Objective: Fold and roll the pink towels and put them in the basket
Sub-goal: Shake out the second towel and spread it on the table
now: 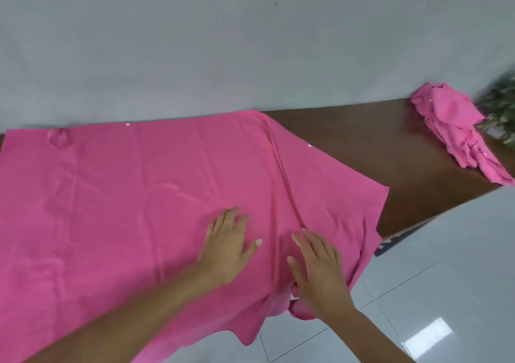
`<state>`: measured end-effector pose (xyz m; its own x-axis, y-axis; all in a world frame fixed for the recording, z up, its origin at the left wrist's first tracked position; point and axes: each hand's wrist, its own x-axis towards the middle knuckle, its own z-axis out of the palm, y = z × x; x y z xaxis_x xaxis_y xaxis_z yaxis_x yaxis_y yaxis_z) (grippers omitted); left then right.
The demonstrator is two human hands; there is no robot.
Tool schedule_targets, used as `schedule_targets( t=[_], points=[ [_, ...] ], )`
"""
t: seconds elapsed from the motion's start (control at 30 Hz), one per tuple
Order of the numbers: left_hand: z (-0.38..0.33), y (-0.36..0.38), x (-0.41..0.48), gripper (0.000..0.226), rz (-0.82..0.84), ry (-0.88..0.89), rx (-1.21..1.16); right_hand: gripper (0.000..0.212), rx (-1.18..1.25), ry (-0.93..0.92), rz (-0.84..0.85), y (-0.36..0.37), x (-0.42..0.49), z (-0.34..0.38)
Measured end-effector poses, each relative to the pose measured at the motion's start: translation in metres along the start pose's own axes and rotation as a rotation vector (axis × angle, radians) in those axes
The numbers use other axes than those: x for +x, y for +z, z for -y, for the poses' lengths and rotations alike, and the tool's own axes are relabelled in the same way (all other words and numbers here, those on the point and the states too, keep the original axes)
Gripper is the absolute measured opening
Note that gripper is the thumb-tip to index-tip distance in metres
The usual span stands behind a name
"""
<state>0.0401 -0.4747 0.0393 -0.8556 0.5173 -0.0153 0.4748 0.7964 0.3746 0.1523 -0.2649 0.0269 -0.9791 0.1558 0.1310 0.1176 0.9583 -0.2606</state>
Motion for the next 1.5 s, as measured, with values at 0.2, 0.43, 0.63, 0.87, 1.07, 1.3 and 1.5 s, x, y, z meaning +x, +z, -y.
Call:
schedule_targets(
  t=[0.2, 0.43, 0.63, 0.87, 1.07, 1.3, 1.5],
  points=[
    [-0.058, 0.041, 0.008, 0.097, 0.012, 0.006, 0.000, 0.064, 0.086, 0.195, -0.025, -0.017, -0.035, -0.075],
    [-0.057, 0.066, 0.006, 0.089, -0.068, -0.007, 0.128, 0.082, 0.119, 0.223, -0.013, -0.029, -0.033, -0.146],
    [-0.056, 0.068, 0.007, 0.082, -0.106, -0.010, 0.128, 0.079, 0.266, 0.233, 0.072, -0.034, 0.003, -0.184],
    [-0.057, 0.069, 0.008, 0.079, -0.134, -0.014, 0.120, 0.062, 0.068, 0.177, 0.038, -0.037, 0.025, -0.228],
    [-0.059, 0.069, 0.008, 0.079, -0.136, -0.016, 0.116, 0.054, -0.137, 0.219, 0.073, -0.052, 0.063, -0.255],
    [-0.059, 0.070, 0.008, 0.075, -0.136, -0.003, 0.127, 0.060, -0.193, 0.436, 0.265, -0.071, 0.116, -0.257],
    [-0.057, 0.070, 0.008, 0.073, -0.124, 0.009, 0.139, 0.047, -0.102, 0.412, 0.045, -0.057, 0.095, -0.226]
  ],
)
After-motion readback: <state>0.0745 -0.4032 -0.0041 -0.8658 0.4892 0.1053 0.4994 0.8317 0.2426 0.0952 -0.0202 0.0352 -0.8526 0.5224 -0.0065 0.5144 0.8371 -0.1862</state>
